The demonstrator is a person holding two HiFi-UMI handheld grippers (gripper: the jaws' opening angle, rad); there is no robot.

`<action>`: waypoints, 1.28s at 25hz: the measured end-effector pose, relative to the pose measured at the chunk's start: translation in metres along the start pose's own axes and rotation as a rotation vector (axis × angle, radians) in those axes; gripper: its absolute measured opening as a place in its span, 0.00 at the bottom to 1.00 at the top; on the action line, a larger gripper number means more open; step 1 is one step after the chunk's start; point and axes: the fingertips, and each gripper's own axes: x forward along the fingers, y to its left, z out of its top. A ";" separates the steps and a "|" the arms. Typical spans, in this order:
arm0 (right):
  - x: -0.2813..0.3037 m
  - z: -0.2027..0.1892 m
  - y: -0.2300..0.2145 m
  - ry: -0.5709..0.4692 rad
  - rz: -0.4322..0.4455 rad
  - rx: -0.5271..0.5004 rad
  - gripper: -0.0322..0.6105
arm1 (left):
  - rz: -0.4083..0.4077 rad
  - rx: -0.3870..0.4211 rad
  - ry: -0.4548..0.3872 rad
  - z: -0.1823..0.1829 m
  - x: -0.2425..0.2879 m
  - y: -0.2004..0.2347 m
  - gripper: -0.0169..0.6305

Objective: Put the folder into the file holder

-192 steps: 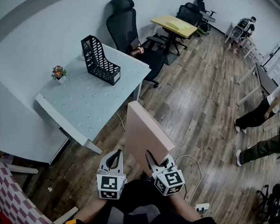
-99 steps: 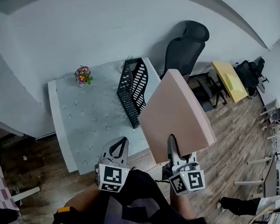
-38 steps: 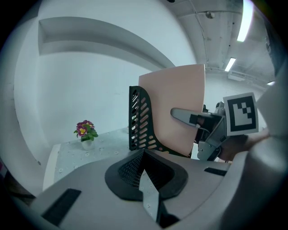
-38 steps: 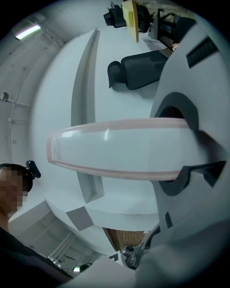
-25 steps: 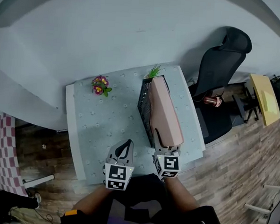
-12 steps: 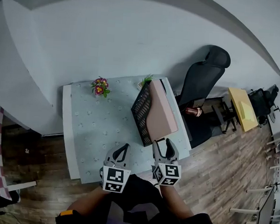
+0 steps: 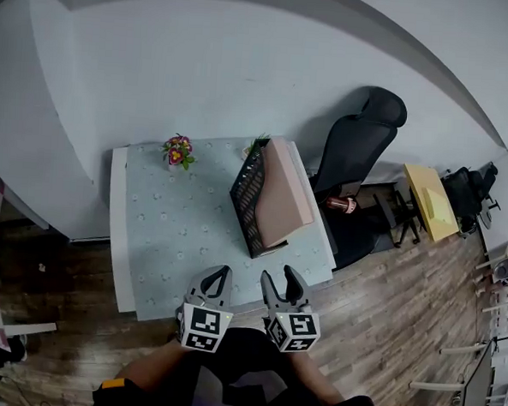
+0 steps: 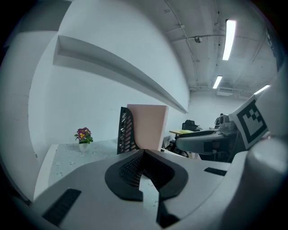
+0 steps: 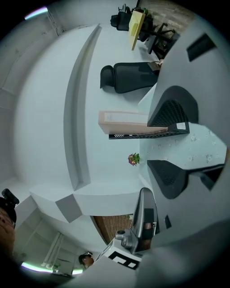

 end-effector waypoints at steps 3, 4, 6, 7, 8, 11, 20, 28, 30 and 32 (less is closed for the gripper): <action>-0.018 -0.007 -0.007 0.001 0.049 0.005 0.42 | 0.012 -0.004 0.020 -0.005 0.002 -0.021 0.04; -0.025 -0.009 -0.012 0.001 0.061 0.009 0.42 | 0.015 0.000 0.025 -0.005 0.003 -0.031 0.04; -0.042 -0.012 -0.025 -0.002 0.079 0.020 0.42 | 0.015 0.013 0.033 -0.005 0.005 -0.054 0.04; -0.049 -0.014 -0.032 -0.005 0.088 0.026 0.42 | 0.014 0.020 0.037 -0.006 0.007 -0.066 0.04; -0.057 -0.016 -0.039 -0.009 0.097 0.032 0.42 | 0.014 0.027 0.041 -0.006 0.008 -0.078 0.04; -0.079 -0.020 -0.057 -0.022 0.134 0.038 0.42 | 0.026 0.039 0.054 -0.009 0.008 -0.112 0.04; -0.124 -0.036 -0.073 -0.024 0.294 -0.003 0.42 | 0.162 0.027 0.095 -0.036 -0.021 -0.172 0.04; -0.144 -0.064 -0.064 0.023 0.368 -0.033 0.42 | 0.261 -0.012 0.099 -0.060 -0.050 -0.191 0.04; -0.149 -0.064 -0.063 0.018 0.377 -0.039 0.42 | 0.276 -0.016 0.096 -0.062 -0.056 -0.193 0.04; -0.153 -0.063 -0.063 0.011 0.379 -0.042 0.42 | 0.282 -0.013 0.090 -0.061 -0.060 -0.196 0.04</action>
